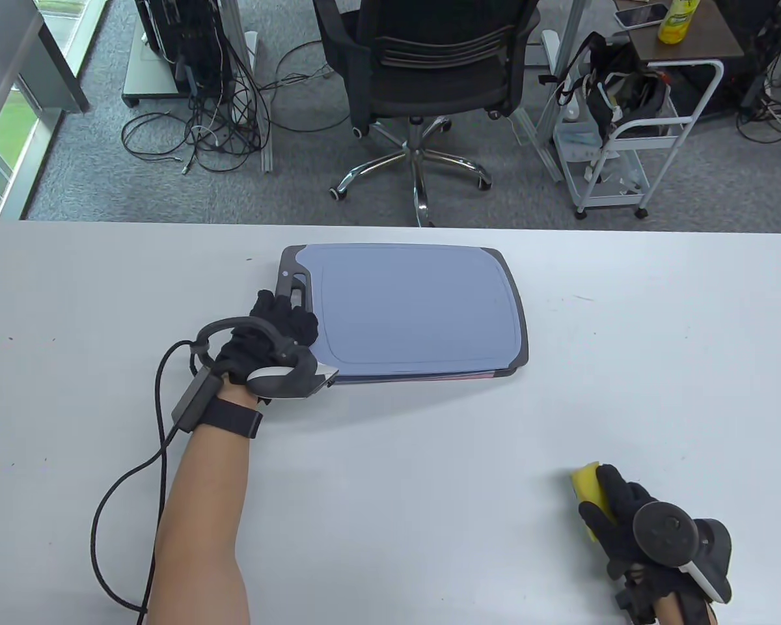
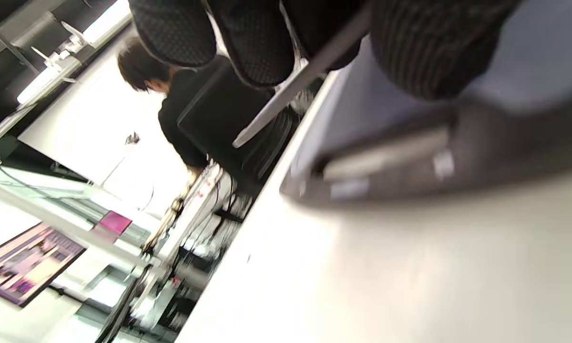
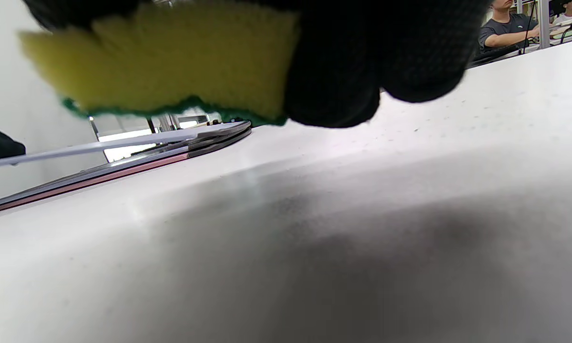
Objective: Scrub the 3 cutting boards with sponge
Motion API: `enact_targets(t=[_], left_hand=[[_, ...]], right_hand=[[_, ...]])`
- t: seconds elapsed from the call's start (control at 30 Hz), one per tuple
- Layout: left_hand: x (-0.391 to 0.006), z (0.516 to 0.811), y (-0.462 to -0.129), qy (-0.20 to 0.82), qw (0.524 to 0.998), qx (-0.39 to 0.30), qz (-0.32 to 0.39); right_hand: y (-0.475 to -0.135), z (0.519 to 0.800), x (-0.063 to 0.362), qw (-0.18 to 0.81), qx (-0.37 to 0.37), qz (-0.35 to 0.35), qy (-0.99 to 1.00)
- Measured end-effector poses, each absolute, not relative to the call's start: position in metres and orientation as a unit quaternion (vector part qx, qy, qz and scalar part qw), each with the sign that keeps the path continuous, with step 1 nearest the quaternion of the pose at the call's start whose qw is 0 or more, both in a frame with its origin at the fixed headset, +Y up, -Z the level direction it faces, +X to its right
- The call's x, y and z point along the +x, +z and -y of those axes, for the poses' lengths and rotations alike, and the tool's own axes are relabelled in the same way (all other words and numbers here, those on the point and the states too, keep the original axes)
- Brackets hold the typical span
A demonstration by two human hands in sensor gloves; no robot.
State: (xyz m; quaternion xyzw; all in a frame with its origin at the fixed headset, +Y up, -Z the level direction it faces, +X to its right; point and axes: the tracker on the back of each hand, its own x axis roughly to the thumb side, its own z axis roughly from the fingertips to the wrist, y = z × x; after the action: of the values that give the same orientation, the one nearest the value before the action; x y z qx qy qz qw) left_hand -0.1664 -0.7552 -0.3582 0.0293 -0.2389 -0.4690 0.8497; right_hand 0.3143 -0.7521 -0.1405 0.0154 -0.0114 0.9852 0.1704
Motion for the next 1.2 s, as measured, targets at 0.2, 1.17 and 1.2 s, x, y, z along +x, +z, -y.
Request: enact_targets(t=[0.2,1.17,1.2], left_hand=[[-0.162,0.781,-0.349,-0.415,0.896,-0.117,0.112],[-0.184,0.740,-0.148,0.113,0.969,-0.035,0.216],[-0.185,0.740,-0.148,0.112,0.969,-0.034,0.218]], right_hand=[[-0.138,0.752,0.313,0.177,0.022,0.010,0.984],[-0.149,0.756,0.288,0.084,0.003,0.014,0.996],[-0.155,0.754,0.283,0.068,0.001,0.007,0.998]])
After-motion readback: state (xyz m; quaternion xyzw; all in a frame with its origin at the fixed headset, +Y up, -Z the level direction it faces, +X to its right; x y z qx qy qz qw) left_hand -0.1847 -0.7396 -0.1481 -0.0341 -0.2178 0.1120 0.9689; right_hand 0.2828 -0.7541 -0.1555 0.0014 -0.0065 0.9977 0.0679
